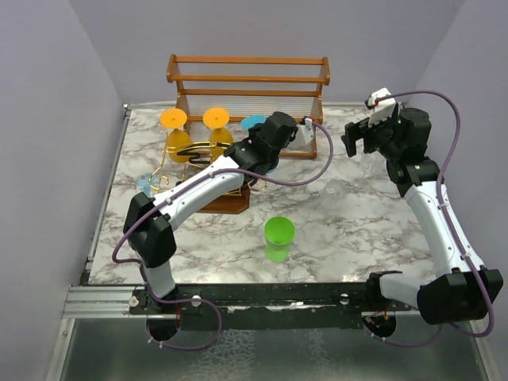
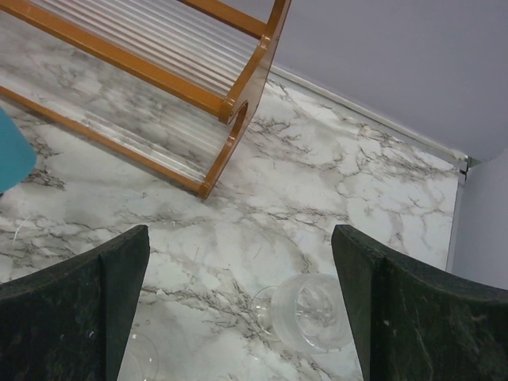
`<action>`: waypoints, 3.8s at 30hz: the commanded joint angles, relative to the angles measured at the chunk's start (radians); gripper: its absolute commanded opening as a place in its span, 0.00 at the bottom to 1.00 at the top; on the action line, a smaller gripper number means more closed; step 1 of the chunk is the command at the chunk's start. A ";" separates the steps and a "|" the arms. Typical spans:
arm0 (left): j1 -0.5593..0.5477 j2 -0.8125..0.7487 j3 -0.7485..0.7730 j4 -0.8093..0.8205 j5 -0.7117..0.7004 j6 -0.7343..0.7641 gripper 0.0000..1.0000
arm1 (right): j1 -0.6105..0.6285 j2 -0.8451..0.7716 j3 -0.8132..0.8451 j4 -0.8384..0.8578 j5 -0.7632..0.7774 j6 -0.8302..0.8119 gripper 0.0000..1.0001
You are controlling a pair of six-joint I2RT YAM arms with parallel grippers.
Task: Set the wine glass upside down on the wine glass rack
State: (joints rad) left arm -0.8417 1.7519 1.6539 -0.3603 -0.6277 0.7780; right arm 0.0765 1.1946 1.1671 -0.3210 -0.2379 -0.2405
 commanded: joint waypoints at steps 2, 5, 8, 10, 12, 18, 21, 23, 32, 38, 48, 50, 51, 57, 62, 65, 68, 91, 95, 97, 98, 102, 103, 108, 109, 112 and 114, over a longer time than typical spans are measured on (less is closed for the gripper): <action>-0.003 0.006 0.039 0.004 -0.060 -0.017 0.00 | -0.009 -0.018 -0.010 0.016 -0.041 -0.008 0.96; 0.001 0.016 0.046 0.002 -0.064 -0.016 0.00 | -0.009 -0.018 -0.009 0.015 -0.044 -0.008 0.96; 0.006 0.028 0.059 -0.005 -0.070 -0.017 0.00 | -0.010 -0.020 -0.009 0.014 -0.047 -0.009 0.96; 0.010 0.036 0.071 -0.008 -0.072 -0.017 0.00 | -0.011 -0.018 -0.009 0.013 -0.050 -0.010 0.96; 0.013 0.045 0.084 -0.010 -0.072 -0.014 0.00 | -0.011 -0.019 -0.010 0.013 -0.053 -0.010 0.96; 0.022 0.077 0.129 -0.018 -0.076 -0.010 0.00 | -0.011 -0.021 -0.009 0.011 -0.062 -0.008 0.96; 0.026 0.092 0.151 -0.023 -0.080 -0.009 0.00 | -0.011 -0.020 -0.009 0.011 -0.061 -0.008 0.96; 0.026 0.099 0.159 -0.021 -0.081 -0.008 0.00 | -0.011 -0.018 -0.010 0.011 -0.063 -0.008 0.96; 0.024 0.131 0.208 -0.021 -0.082 -0.003 0.00 | -0.012 -0.018 -0.009 0.009 -0.072 -0.008 0.96; 0.023 0.137 0.244 -0.065 -0.029 -0.040 0.00 | -0.012 -0.017 -0.009 0.008 -0.074 -0.008 0.96; 0.005 0.127 0.236 -0.116 0.015 -0.068 0.00 | -0.012 -0.017 -0.009 0.007 -0.075 -0.010 0.96; 0.002 0.126 0.236 -0.125 0.018 -0.073 0.00 | -0.013 -0.018 -0.009 0.007 -0.076 -0.010 0.96; -0.001 0.126 0.236 -0.129 0.020 -0.077 0.00 | -0.014 -0.018 -0.009 0.007 -0.076 -0.011 0.96; -0.007 0.120 0.223 -0.161 0.041 -0.098 0.00 | -0.014 -0.022 -0.010 0.007 -0.077 -0.011 0.96; -0.007 0.118 0.220 -0.175 0.048 -0.111 0.02 | -0.015 -0.024 -0.009 0.005 -0.078 -0.011 0.96; -0.007 0.117 0.222 -0.181 0.059 -0.124 0.04 | -0.017 -0.025 -0.009 0.005 -0.080 -0.011 0.96; -0.007 0.115 0.226 -0.193 0.069 -0.134 0.05 | -0.018 -0.026 -0.009 0.005 -0.083 -0.012 0.96; -0.006 0.101 0.250 -0.257 0.165 -0.201 0.21 | -0.021 -0.023 -0.009 0.002 -0.093 -0.012 0.96; -0.007 0.091 0.254 -0.262 0.184 -0.215 0.26 | -0.021 -0.023 -0.009 0.002 -0.093 -0.013 0.96; -0.007 0.084 0.256 -0.266 0.195 -0.220 0.29 | -0.022 -0.023 -0.009 0.001 -0.095 -0.013 0.96; -0.007 0.080 0.255 -0.269 0.204 -0.221 0.31 | -0.021 -0.023 -0.008 0.001 -0.094 -0.014 0.96; -0.007 0.049 0.241 -0.269 0.251 -0.223 0.43 | -0.022 -0.024 -0.006 -0.002 -0.089 -0.017 0.96; -0.007 0.041 0.237 -0.268 0.262 -0.227 0.46 | -0.023 -0.027 -0.005 -0.001 -0.089 -0.017 0.96; -0.005 0.006 0.231 -0.277 0.311 -0.237 0.51 | -0.023 -0.025 -0.005 -0.002 -0.090 -0.019 0.96; -0.005 0.000 0.230 -0.281 0.318 -0.239 0.52 | -0.023 -0.023 -0.004 -0.003 -0.091 -0.019 0.96; -0.005 -0.023 0.219 -0.284 0.343 -0.242 0.53 | -0.023 -0.024 -0.003 -0.004 -0.092 -0.022 0.96; -0.004 -0.041 0.207 -0.286 0.361 -0.244 0.53 | -0.023 -0.026 -0.003 -0.006 -0.094 -0.024 0.96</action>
State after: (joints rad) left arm -0.8421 1.7721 1.8759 -0.6243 -0.3370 0.5533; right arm 0.0631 1.1900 1.1637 -0.3225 -0.3088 -0.2512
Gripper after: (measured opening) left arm 0.527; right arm 0.963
